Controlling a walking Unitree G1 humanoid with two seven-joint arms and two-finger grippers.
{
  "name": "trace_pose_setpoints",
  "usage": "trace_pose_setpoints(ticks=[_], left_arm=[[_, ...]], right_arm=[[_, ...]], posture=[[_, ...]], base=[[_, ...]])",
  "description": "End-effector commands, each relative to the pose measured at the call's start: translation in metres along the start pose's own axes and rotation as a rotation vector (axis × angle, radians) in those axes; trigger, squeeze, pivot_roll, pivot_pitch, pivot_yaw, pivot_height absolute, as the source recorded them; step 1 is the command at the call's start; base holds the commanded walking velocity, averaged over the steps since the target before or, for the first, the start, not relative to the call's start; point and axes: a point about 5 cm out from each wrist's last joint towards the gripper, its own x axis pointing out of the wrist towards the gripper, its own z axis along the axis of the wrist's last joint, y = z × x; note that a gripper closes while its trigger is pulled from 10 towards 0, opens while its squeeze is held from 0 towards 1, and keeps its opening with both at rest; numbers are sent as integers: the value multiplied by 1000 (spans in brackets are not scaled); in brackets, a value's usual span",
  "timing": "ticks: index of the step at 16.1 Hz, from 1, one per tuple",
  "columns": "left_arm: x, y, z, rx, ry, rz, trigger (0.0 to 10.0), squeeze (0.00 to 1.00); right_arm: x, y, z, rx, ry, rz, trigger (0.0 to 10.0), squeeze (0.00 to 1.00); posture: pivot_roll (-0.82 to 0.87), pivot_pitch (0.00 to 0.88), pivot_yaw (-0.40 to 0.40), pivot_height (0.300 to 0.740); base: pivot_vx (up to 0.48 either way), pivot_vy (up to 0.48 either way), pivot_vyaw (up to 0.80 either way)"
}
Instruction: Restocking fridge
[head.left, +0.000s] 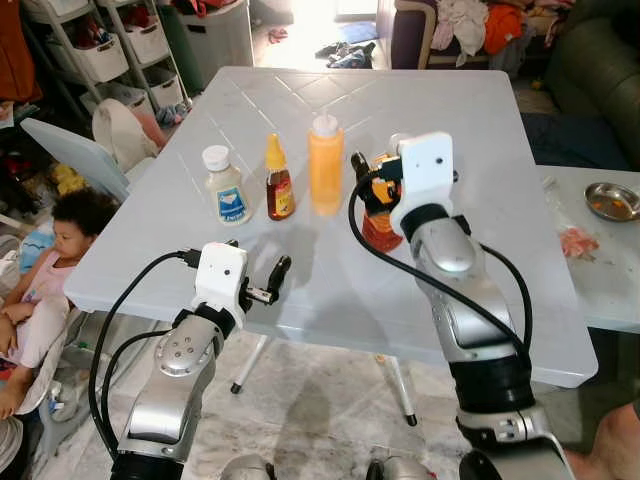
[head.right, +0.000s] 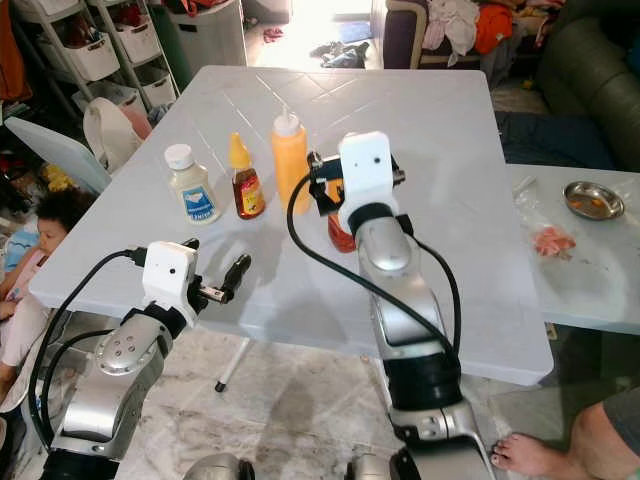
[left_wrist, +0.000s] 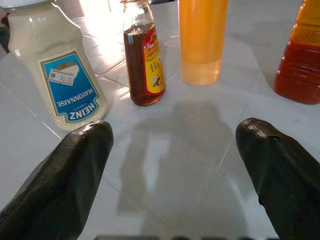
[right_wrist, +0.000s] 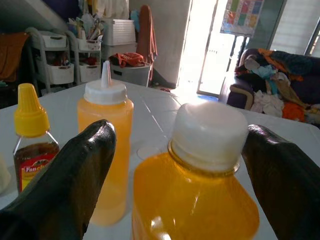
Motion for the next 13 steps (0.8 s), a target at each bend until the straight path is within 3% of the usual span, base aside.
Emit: trace_pose_setpoints(ticks=[1,5,6,7,8,13], left_arm=[[-1,2,1,17,-1,-4,10000,0],[-1,2,1,17,-1,-4,10000,0],[-1,2,1,18,-1,-3,10000,0],[-1,2,1,18,-1,-3,10000,0],[-1,2,1,18,1,-5,10000,0],[-1,1,1,19,1,-7,10000,0]], right_arm=[[4,0,5,-2,-23,-1,10000,0],[7,-4,4,-23,-23,-14,10000,0],[9,-10,3,-29,-20,-31,6157,0],[10,-13,2,-30,-19,-40,3961,0],[13,-22,0,-43,-17,-57,0,0],[19,-28,-2,-61,-15,-57,0,0]], posture=[[37,0,38,740],[41,0,37,740],[41,0,38,740],[40,0,39,740],[40,0,39,740],[44,0,36,740]], base=[[0,0,0],[0,0,0],[0,0,0],[0,0,0],[0,0,0],[0,0,0]])
